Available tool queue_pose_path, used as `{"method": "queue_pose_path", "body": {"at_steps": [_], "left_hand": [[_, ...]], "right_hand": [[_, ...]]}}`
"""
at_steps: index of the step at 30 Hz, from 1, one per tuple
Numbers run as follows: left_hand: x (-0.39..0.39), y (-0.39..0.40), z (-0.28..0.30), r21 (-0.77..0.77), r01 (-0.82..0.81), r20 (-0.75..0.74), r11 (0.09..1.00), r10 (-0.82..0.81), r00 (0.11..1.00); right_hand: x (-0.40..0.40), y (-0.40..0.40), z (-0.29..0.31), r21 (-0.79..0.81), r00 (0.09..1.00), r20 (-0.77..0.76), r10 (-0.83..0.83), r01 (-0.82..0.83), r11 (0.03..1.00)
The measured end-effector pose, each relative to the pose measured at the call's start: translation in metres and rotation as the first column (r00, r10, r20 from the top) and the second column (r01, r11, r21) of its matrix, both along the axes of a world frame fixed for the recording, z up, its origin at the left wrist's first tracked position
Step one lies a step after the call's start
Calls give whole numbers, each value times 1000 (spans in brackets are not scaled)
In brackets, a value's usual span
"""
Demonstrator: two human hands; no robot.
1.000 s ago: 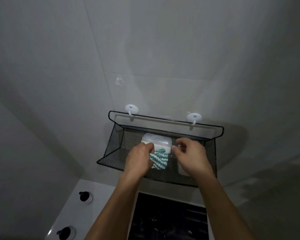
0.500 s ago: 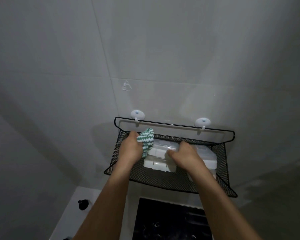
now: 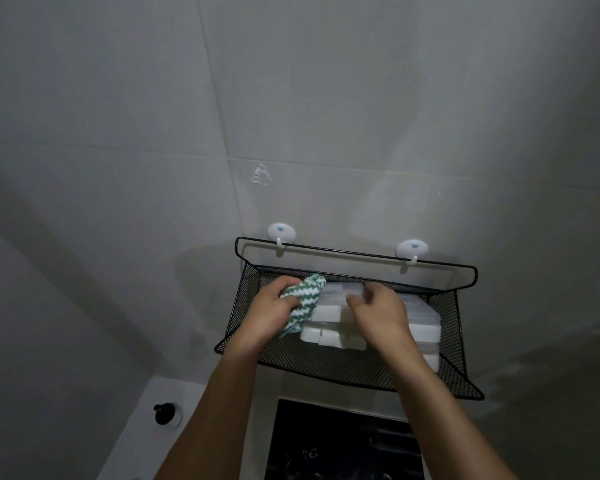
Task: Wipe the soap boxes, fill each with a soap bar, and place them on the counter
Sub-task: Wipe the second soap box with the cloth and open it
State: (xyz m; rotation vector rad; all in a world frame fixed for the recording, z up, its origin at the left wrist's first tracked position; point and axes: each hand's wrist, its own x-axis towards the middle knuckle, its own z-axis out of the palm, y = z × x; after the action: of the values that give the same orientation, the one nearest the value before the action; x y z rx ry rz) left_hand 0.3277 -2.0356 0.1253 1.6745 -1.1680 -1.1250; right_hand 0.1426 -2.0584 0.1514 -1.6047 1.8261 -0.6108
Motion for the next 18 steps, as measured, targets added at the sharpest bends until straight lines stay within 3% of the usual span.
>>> {"method": "queue_pose_path", "body": {"at_steps": [7,18], "left_hand": [[4,-1,4,31,-37,-38,999,38,999],[14,15,2,-27,-81,-37,996,80,996]], "right_hand": [[4,-6,-5,60,995,59,-81,78,995],[12,5,-14,-6,966,194,-170,175,985]]}}
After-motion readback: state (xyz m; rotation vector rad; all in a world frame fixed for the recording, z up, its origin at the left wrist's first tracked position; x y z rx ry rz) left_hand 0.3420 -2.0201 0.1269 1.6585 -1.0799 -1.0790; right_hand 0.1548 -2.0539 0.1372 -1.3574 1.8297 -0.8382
